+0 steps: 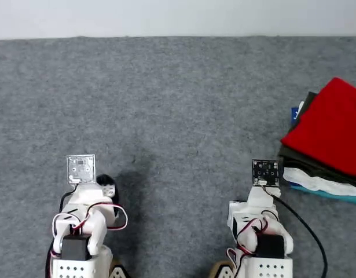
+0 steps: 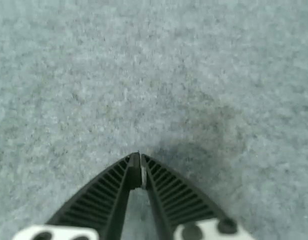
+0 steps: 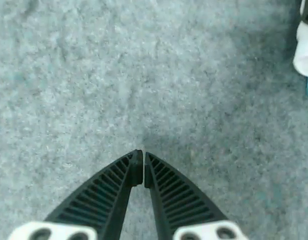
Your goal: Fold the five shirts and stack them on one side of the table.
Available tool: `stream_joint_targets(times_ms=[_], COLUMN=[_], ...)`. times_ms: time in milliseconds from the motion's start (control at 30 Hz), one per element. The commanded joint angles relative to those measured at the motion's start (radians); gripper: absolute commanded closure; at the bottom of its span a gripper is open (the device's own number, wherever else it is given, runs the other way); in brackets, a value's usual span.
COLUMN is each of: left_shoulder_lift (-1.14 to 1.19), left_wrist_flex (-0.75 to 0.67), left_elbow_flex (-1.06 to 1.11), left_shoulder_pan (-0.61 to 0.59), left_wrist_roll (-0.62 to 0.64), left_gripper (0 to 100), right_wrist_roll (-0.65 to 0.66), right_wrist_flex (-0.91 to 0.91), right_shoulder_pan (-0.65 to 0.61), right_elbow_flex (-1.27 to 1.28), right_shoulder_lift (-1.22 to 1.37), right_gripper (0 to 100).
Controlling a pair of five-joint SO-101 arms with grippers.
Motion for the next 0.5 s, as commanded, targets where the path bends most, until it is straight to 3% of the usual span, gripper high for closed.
stream_joint_targets(times_ms=[0,200,467], left_shoulder_lift=[-0.008,-0.011,-0.011], left_wrist_flex=[0.072,0.161,0.161], left_elbow_flex=[-0.008,-0.008,-0.008], left_shoulder_pan=[-0.002,-0.002,-0.002], left_wrist_roll=[-0.002,-0.002,-0.003], left_gripper=[99,99,99], right_wrist_roll=[0.008,0.003,0.006], right_wrist_flex=[0.005,0.005,0.004], right_shoulder_pan=[0.061,0.199,0.208], right_elbow_flex=[0.017,0.017,0.017], right_shoulder_lift=[-0.001,-0.001,-0.001], right_gripper=[99.0,99.0,99.0])
